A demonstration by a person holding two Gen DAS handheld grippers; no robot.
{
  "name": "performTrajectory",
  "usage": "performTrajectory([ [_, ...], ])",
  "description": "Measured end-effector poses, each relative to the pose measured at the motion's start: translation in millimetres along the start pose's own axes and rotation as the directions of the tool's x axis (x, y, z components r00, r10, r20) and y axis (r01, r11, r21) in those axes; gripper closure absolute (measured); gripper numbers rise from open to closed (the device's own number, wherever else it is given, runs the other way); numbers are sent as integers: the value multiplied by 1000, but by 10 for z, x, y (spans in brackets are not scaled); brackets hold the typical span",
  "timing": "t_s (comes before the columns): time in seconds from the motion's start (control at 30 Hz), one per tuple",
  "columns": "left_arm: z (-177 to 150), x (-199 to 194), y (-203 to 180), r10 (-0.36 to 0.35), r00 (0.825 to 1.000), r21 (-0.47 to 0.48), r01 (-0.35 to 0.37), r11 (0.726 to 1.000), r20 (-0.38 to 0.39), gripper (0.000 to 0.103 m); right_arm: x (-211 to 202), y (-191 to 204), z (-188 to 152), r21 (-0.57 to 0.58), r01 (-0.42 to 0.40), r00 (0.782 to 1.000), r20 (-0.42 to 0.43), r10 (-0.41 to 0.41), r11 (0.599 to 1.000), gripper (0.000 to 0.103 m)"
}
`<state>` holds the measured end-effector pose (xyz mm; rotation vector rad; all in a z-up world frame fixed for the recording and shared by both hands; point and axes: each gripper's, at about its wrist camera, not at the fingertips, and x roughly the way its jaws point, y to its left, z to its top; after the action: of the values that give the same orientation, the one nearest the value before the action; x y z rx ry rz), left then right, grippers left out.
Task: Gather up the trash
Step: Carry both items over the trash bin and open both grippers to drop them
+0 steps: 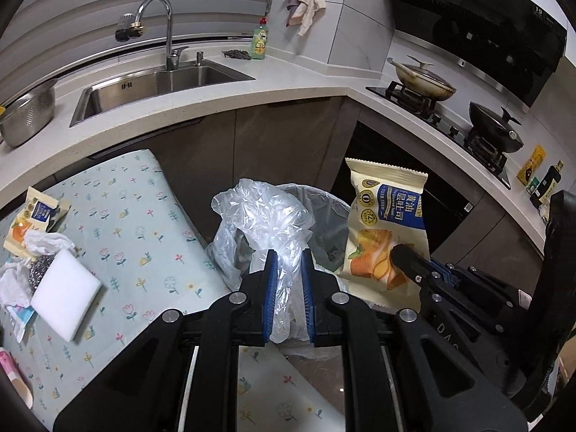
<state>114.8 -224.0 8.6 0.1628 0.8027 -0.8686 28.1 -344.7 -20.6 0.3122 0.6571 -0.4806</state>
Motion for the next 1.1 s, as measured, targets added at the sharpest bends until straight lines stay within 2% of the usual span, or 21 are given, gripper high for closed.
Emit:
performTrajectory([
  [0.33, 29, 500, -131, -13, 998, 17, 14, 1000, -54, 89, 414, -147, -21, 17, 11, 998, -68, -10, 1000, 101],
  [0.47, 24, 621, -145, -12, 998, 21, 13, 1000, -67, 86, 470, -174, -11, 21, 20, 998, -68, -19, 1000, 94],
  [0.53, 21, 651, -150, -2, 998, 23, 4, 1000, -67, 73, 478, -191, -1, 21, 26, 998, -64, -24, 999, 87],
  [0.57, 21, 657, -147, 9, 998, 21, -8, 1000, -65, 61, 466, -200, 4, 25, 33, 998, -58, -31, 999, 83],
  [0.6, 21, 649, -131, 17, 998, 13, -17, 1000, -57, 56, 457, -201, 6, 29, 35, 998, -53, -34, 999, 82],
  [0.73, 44, 622, -39, 10, 999, -18, -11, 1000, -46, 47, 419, -248, 24, 44, 38, 999, -37, -36, 998, 68],
  [0.9, 33, 514, 68, 30, 999, -38, -31, 999, -28, 43, 321, -197, 40, 37, 30, 999, -19, -30, 999, 65],
  [0.97, 17, 446, 108, 48, 999, -41, -49, 998, -23, 41, 272, -147, 45, 34, 22, 1000, -14, -21, 999, 61],
  [1.1, -61, 249, 242, 99, 995, -62, -99, 993, 2, 29, 135, -46, 39, 24, 8, 1000, 8, -8, 1000, 49],
])
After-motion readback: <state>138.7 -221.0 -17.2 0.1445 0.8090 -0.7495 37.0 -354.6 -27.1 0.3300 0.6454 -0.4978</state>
